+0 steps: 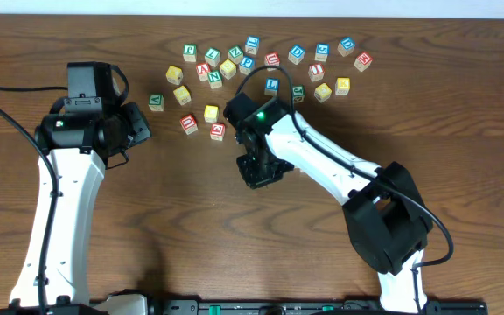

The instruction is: Spell out ROBOT

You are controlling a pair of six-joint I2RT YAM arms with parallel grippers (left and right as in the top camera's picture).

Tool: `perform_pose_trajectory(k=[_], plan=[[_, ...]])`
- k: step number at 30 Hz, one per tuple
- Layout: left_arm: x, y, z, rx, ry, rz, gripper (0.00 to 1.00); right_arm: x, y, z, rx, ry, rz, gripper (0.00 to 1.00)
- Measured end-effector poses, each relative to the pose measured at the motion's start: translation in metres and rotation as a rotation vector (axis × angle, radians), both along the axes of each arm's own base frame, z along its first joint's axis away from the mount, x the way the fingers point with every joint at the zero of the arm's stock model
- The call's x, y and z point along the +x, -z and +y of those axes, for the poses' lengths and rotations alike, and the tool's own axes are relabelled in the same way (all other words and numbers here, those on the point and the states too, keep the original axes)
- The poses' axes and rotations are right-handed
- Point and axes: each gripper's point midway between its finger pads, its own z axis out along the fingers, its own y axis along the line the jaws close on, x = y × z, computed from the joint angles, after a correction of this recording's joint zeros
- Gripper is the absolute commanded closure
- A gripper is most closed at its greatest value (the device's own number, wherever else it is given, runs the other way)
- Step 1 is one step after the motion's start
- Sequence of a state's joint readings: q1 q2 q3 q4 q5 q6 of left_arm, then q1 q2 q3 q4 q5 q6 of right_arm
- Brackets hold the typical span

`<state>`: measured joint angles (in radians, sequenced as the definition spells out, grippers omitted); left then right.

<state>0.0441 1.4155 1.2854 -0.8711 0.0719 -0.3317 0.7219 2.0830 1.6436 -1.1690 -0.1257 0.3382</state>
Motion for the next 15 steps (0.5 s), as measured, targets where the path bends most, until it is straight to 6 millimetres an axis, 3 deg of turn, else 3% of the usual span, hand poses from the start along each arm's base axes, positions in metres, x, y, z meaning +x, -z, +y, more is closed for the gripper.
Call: perform_pose_trajectory(k=[9, 15], plan=[[0.000, 0.000, 0.000, 0.000, 0.000, 0.000, 0.78, -0.003, 0.029, -0.015, -0.056, 0.049, -0.018, 0.98], [0.000, 0.000, 0.000, 0.000, 0.000, 0.000, 0.78, 0.005, 0.034, -0.016, -0.068, 0.063, -0.064, 0.98]])
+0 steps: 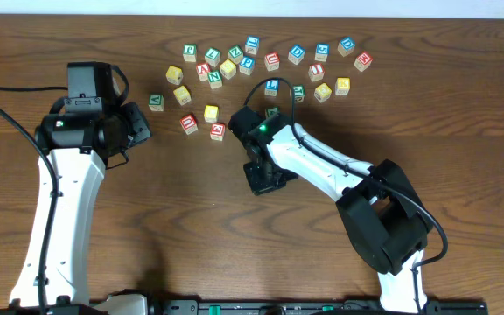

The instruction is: Spell out ROBOT

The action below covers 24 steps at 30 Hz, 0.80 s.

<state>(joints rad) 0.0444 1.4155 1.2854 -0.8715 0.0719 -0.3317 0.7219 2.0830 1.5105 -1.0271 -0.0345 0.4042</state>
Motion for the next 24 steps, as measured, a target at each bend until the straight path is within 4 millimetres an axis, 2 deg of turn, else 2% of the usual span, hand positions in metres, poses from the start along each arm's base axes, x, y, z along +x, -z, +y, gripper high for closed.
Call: perform_pose_trajectory(k=[7, 14, 24], plan=[[0.000, 0.000, 0.000, 0.000, 0.000, 0.000, 0.78, 0.014, 0.000, 0.001, -0.006, 0.006, -0.067, 0.97], [0.000, 0.000, 0.000, 0.000, 0.000, 0.000, 0.78, 0.020, 0.000, 0.002, -0.008, 0.007, -0.094, 0.98], [0.000, 0.000, 0.000, 0.000, 0.000, 0.000, 0.78, 0.014, -0.004, 0.000, -0.012, 0.006, -0.067, 0.99]])
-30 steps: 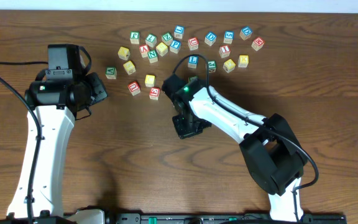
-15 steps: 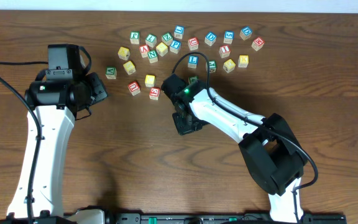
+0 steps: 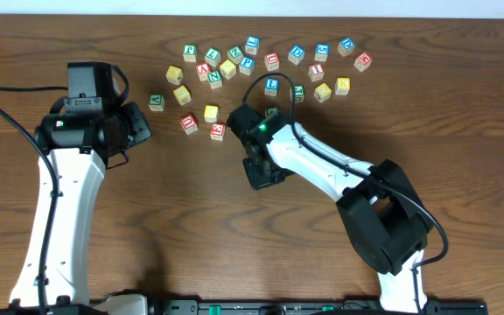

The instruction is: Spell out ROBOT

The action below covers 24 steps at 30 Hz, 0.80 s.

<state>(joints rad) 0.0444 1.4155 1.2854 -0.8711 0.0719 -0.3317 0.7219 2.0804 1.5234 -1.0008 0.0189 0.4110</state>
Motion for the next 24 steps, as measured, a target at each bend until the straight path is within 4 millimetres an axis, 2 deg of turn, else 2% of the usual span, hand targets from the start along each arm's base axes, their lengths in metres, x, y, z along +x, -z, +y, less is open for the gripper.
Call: perform_pose_trajectory(k=[2, 5, 8, 11, 14, 17, 20, 24], plan=[[0.000, 0.000, 0.000, 0.000, 0.000, 0.000, 0.78, 0.002, -0.008, 0.001, 0.013, 0.003, -0.012, 0.99], [0.000, 0.000, 0.000, 0.000, 0.000, 0.000, 0.78, 0.006, -0.030, -0.004, 0.041, 0.024, -0.038, 0.99], [0.000, 0.000, 0.000, 0.000, 0.000, 0.000, 0.78, 0.012, -0.054, -0.020, 0.053, 0.078, -0.057, 0.99], [0.000, 0.000, 0.000, 0.000, 0.000, 0.000, 0.78, 0.016, -0.065, -0.045, 0.033, 0.151, -0.047, 0.99], [0.000, 0.000, 0.000, 0.000, 0.000, 0.000, 0.78, 0.019, -0.060, -0.064, 0.010, 0.203, -0.029, 0.99], [0.000, 0.000, 0.000, 0.000, 0.000, 0.000, 0.78, 0.011, -0.048, -0.079, -0.026, 0.234, 0.009, 0.99], [0.000, 0.000, 0.000, 0.000, 0.000, 0.000, 0.78, 0.001, -0.035, -0.085, -0.047, 0.244, 0.036, 0.98], [0.000, 0.000, 0.000, 0.000, 0.000, 0.000, 0.78, 0.002, -0.025, -0.085, -0.039, 0.253, 0.026, 0.97]])
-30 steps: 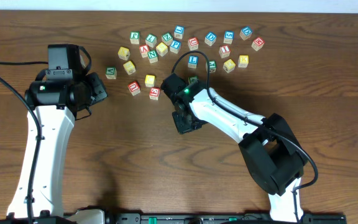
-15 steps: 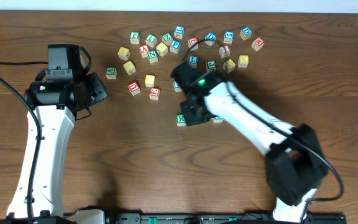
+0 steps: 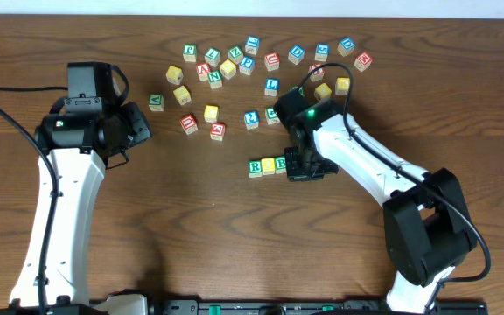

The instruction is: Spell out ROBOT

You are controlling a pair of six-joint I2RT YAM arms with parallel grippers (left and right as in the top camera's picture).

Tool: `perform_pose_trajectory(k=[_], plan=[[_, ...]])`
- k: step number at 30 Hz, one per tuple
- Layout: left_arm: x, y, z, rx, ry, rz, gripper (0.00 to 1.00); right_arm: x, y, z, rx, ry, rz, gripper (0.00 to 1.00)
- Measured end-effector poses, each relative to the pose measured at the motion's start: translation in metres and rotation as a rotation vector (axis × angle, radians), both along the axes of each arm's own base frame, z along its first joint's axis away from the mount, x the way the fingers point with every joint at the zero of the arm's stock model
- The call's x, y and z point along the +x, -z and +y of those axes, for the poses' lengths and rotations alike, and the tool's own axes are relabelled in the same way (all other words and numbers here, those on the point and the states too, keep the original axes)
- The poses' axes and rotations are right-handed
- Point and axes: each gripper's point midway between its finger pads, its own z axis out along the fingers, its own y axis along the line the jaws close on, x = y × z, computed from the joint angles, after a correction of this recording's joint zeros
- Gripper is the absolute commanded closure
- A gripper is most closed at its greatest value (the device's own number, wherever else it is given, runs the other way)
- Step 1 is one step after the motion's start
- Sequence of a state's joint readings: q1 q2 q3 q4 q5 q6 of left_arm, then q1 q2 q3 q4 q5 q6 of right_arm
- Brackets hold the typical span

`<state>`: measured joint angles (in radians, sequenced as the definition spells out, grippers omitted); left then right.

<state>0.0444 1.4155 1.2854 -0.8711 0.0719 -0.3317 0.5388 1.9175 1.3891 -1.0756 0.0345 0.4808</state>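
Note:
In the overhead view a short row of letter blocks lies mid-table: a green R block, a yellow block touching it, and a green-lettered block at the row's right end. My right gripper sits low against that right-end block; its dark fingers hide whether they grip it. My left gripper hangs at the left, away from all blocks, with its jaws not readable from above.
Several loose letter blocks are scattered across the far middle of the table, from a green one on the left to a red one on the right. A blue block and a green one lie nearest the row.
My right gripper has moved from about the row's left end to its right end. The R block, the yellow block and a third block now show in a row. The left arm has not moved.
At all three earlier moments my right gripper was low over the mid-table spot, shifting only slightly and covering whatever lay there. Now it is further right and three blocks lie side by side there. The left arm stayed still throughout.

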Motion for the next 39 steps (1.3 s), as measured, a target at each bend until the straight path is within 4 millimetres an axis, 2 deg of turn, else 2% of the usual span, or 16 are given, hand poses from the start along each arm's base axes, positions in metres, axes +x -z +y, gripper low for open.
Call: perform_pose_trajectory(k=[9, 22, 33, 39], plan=[[0.000, 0.000, 0.000, 0.000, 0.000, 0.000, 0.78, 0.009, 0.012, -0.003, -0.014, 0.008, -0.060, 0.94], [-0.002, 0.001, 0.000, 0.000, 0.000, 0.008, 0.78, 0.013, 0.014, -0.006, -0.018, 0.016, -0.074, 0.99], [-0.002, 0.001, 0.000, 0.000, 0.000, 0.008, 0.78, 0.012, 0.029, -0.013, -0.016, 0.033, -0.078, 0.99], [-0.002, 0.001, 0.000, 0.000, 0.000, 0.008, 0.78, 0.022, 0.031, -0.013, 0.005, 0.046, -0.117, 0.99]])
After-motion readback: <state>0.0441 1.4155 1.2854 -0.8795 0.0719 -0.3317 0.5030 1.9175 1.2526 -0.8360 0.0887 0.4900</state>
